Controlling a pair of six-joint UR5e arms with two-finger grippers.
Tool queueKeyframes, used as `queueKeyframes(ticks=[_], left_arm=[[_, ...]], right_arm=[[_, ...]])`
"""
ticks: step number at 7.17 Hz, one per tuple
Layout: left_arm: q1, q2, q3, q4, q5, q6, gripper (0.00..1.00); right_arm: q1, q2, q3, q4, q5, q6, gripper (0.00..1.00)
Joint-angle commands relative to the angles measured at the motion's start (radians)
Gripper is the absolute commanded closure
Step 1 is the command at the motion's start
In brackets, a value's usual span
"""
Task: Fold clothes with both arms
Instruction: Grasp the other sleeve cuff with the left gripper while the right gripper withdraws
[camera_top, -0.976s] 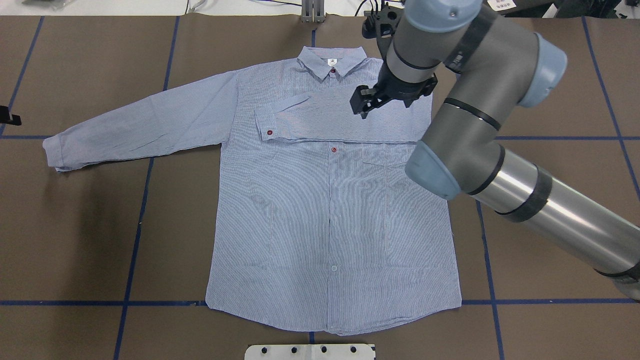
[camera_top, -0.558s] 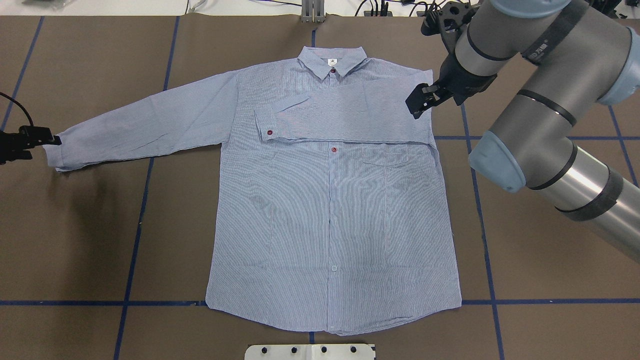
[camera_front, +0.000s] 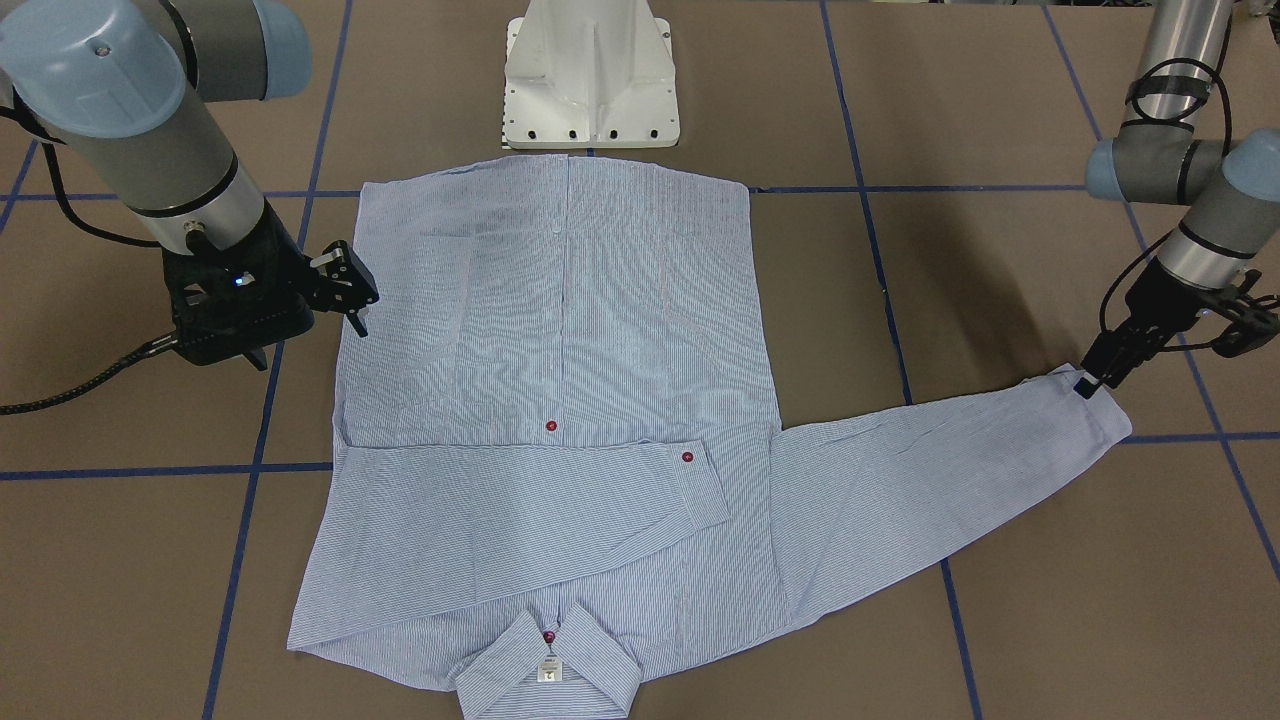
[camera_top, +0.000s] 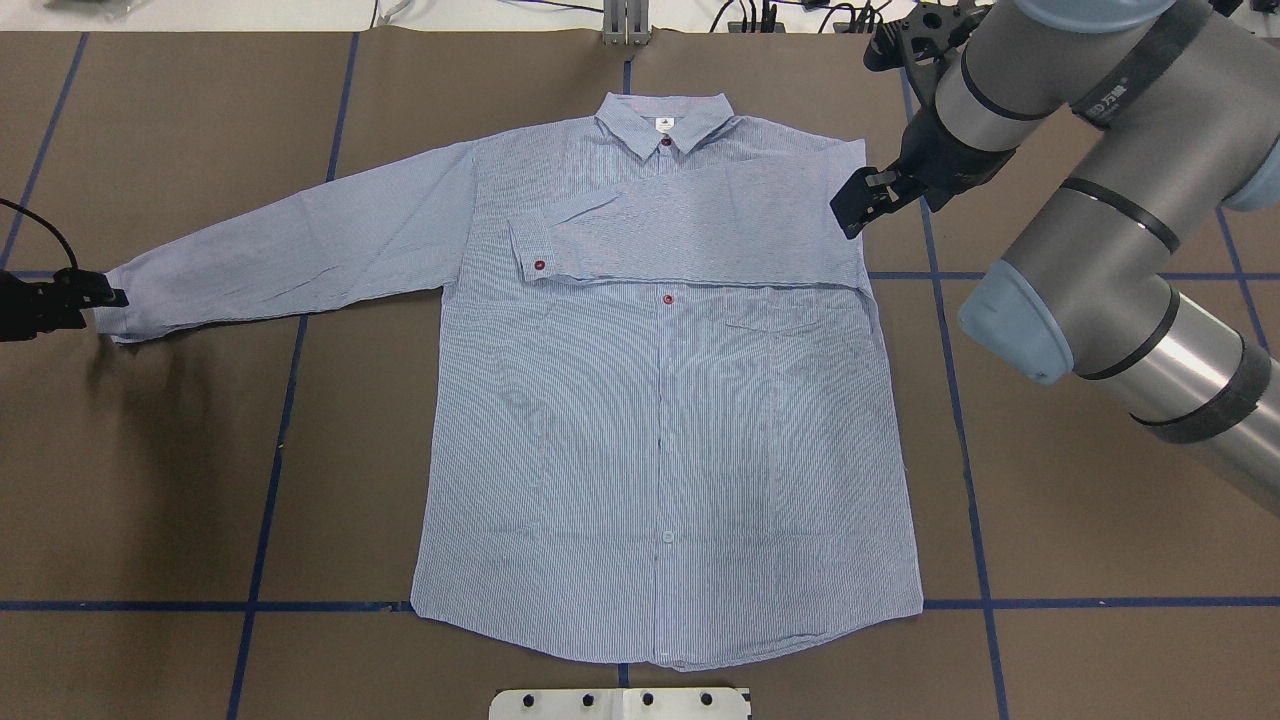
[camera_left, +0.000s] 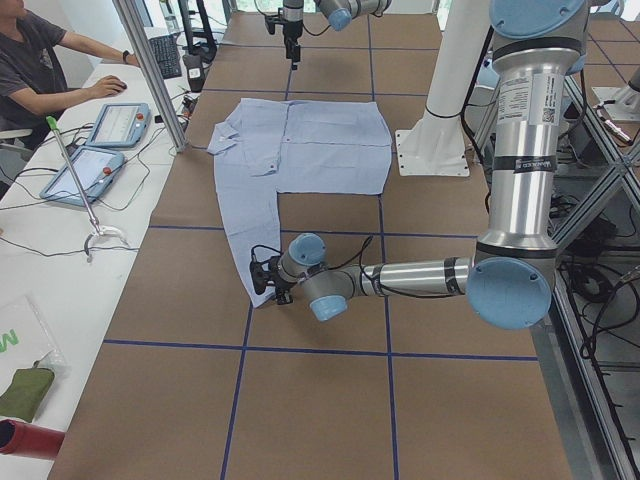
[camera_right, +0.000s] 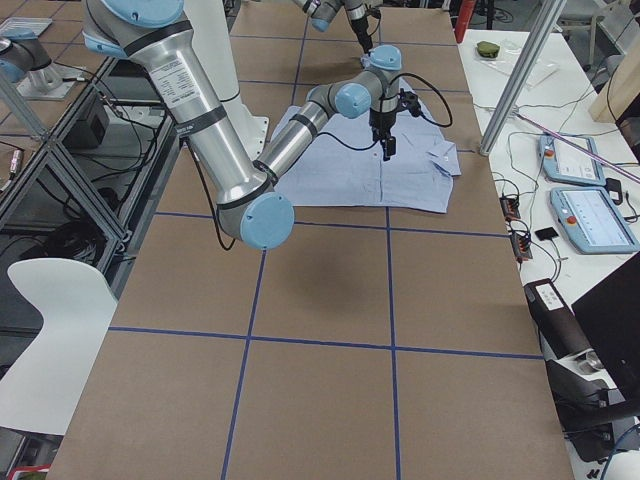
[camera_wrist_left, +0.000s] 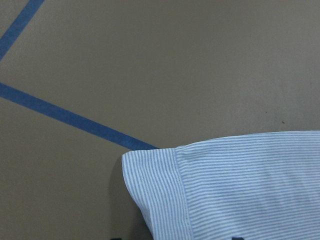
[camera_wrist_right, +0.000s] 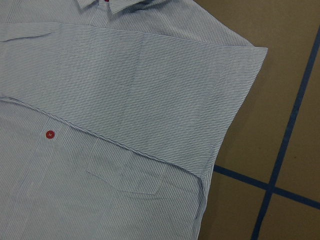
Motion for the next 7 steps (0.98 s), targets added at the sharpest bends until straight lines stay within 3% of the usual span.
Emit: queueKeyframes(ticks=[1,4,5,6,7], left_arm=[[0.001,-0.002,0.007,0.0,-0.001,-0.002,0.68],[-0.001,0.001,-0.005,0.0,-0.01,0.001,0.79],[-0.001,0.001,-0.005,0.001,-0.012,0.001,0.93],[-0.006,0.001,-0.016,0.003,-0.013,-0.001,1.0],[-0.009,0.009,-0.058,0.018,-0.027,0.001,1.0]], right_arm=[[-0.004,0.0,0.0,0.001,-0.003,0.001,0.0],[-0.003,0.0,-0.003,0.003,-0.003,0.001,0.0],[-0.003,0.0,-0.003,0.003,-0.003,0.001,0.0],[-0.004,0.0,-0.004,0.001,-0.003,0.001,0.0],[-0.003,-0.002,-0.001,0.001,0.0,0.001,0.0]])
